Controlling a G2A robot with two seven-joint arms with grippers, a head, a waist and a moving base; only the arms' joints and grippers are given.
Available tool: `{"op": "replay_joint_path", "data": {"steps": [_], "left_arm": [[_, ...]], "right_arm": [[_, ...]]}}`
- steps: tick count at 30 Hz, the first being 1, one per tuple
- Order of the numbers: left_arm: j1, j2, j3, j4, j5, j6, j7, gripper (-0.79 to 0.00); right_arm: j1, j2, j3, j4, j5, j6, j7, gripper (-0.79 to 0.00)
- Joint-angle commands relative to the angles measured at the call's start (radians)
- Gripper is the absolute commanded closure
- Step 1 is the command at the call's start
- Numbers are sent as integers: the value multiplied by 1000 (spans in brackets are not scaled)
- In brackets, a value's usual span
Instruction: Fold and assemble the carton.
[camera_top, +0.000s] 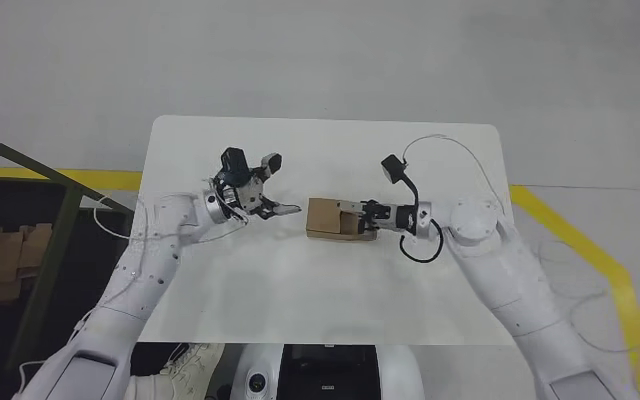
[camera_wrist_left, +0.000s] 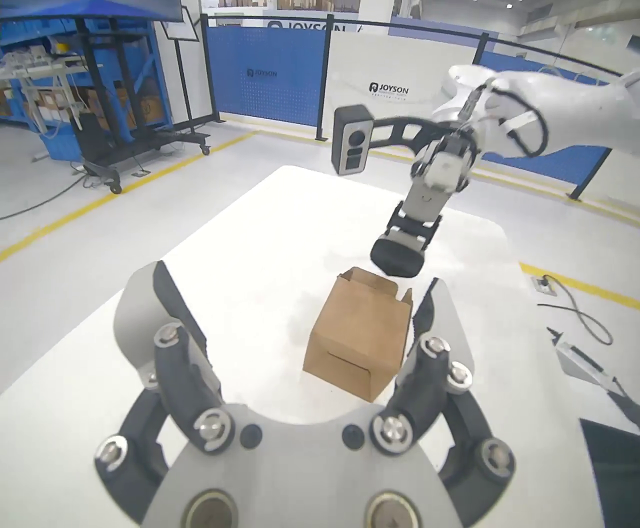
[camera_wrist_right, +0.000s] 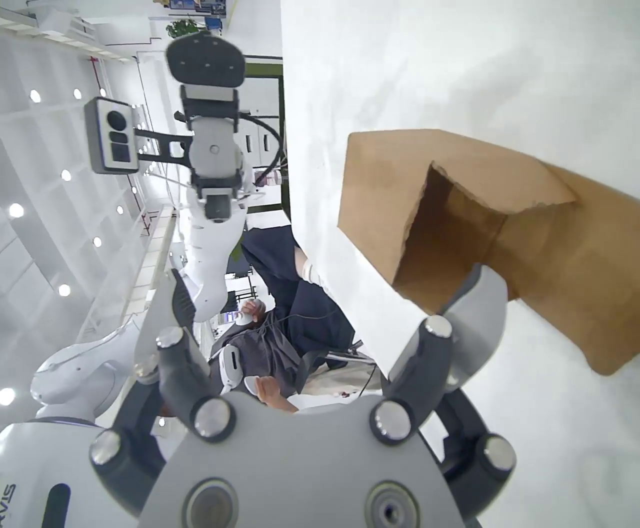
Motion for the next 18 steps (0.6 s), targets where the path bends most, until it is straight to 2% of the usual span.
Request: {"op": "replay_joint_path", "data": {"steps": [1, 9, 18], "left_arm": [[-13, -1, 25, 28, 125, 50, 128, -785], [-69, 4, 112, 130, 452, 208, 463, -785], [-69, 4, 112, 130, 452, 208, 463, -785]], "right_arm": [[-38, 11, 36, -61, -10, 1, 0, -785], [-128, 38, 132, -180, -7, -11, 9, -785], [-147, 44, 155, -209, -5, -15, 8, -785]]}}
